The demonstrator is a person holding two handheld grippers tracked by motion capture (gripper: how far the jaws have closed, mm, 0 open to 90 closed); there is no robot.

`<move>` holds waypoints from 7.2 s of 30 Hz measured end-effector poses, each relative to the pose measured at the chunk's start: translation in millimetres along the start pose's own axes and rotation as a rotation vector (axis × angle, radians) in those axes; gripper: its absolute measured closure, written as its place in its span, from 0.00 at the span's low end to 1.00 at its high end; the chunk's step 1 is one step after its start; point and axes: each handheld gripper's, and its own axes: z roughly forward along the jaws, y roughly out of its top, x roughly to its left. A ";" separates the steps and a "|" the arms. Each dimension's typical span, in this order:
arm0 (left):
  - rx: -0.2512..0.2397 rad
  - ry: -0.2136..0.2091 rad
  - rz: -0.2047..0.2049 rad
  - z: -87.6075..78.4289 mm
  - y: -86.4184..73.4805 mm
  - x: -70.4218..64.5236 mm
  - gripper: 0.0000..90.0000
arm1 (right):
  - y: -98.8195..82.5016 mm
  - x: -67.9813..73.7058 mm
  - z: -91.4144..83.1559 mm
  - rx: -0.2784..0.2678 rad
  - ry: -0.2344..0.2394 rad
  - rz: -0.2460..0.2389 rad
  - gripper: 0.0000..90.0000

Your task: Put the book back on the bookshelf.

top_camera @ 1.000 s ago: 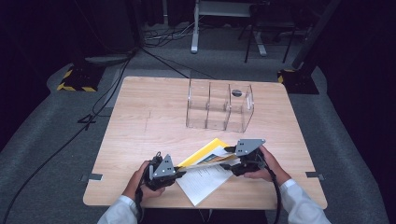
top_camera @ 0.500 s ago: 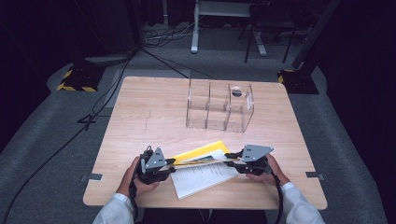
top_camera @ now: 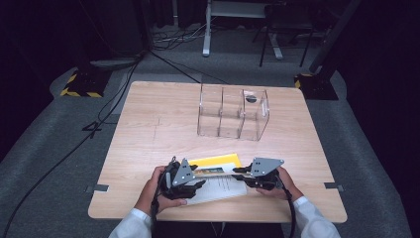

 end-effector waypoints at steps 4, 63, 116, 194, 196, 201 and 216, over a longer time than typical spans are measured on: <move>0.021 -0.034 0.029 0.6 -6.9 2.8 0.79 | 0.6 0.9 0.8 0.005 -0.002 0.000 0.85; 0.080 -0.006 0.046 21.8 16.8 -12.0 0.88 | 20.1 12.9 -3.9 -0.121 -0.019 0.000 0.81; -0.349 -0.155 -0.144 -26.2 -17.4 13.5 0.92 | 58.1 -5.8 -32.7 -0.236 -0.133 0.240 0.42; -0.245 -0.397 -0.052 27.4 -27.5 16.6 0.83 | 8.8 -25.8 -10.8 -0.234 0.117 0.202 0.34; -0.238 -0.376 -0.063 26.5 -29.8 20.3 0.82 | 8.1 -23.5 -7.2 -0.237 0.133 0.193 0.49; -0.226 -0.296 -0.090 19.8 -36.1 28.0 0.75 | 7.8 -17.6 -7.1 -0.237 0.116 0.167 0.62; -0.144 -0.215 0.090 7.1 -26.4 13.6 0.71 | 20.8 10.7 -13.8 -0.312 0.269 0.036 0.76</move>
